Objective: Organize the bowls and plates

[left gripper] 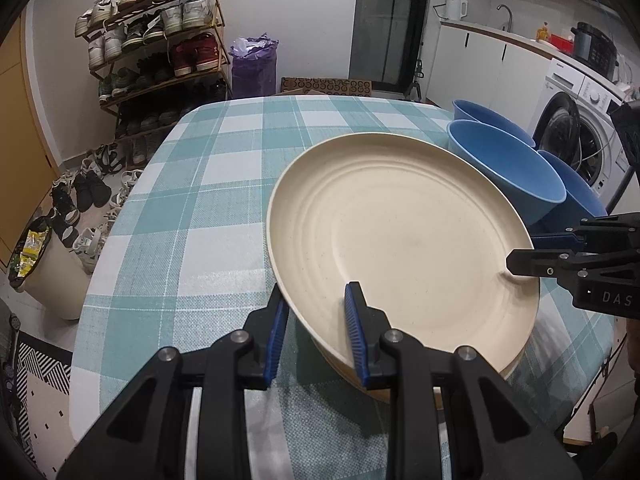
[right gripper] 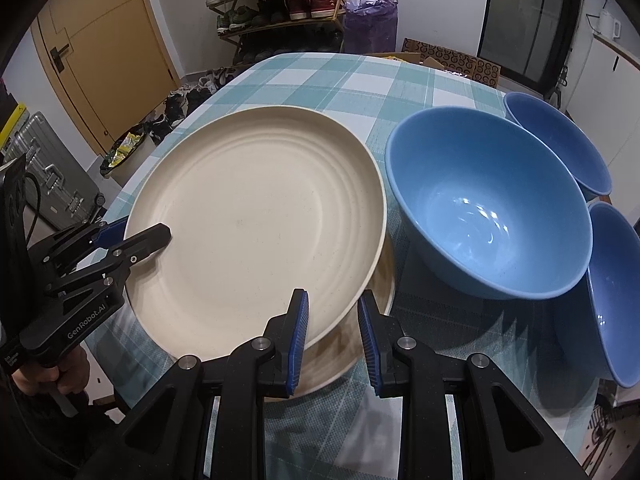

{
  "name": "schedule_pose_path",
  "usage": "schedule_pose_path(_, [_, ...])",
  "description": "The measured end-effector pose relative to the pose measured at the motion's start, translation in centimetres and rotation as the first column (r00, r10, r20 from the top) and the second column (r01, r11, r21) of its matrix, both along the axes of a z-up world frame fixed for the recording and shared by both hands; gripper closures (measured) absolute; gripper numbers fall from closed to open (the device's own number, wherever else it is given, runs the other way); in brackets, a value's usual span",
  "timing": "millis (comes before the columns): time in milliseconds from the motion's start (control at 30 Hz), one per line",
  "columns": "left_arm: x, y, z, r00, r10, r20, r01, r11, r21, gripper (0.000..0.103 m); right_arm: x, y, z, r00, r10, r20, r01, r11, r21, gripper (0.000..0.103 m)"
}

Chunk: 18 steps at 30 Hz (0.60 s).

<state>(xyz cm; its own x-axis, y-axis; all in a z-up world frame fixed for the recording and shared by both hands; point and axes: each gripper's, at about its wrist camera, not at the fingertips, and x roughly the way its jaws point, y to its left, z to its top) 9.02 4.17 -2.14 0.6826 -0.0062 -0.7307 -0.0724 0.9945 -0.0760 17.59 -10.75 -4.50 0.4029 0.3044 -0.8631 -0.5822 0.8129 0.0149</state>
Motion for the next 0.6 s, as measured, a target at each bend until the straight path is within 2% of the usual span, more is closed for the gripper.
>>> schedule_pose_path(600, [0.0,-0.9,-0.8,0.999,-0.023,-0.029,0.023,1.000,0.018,0.076,-0.3,-0.7,-1.1,1.000,-0.005,-0.029,0.004,0.999,-0.032,0.077])
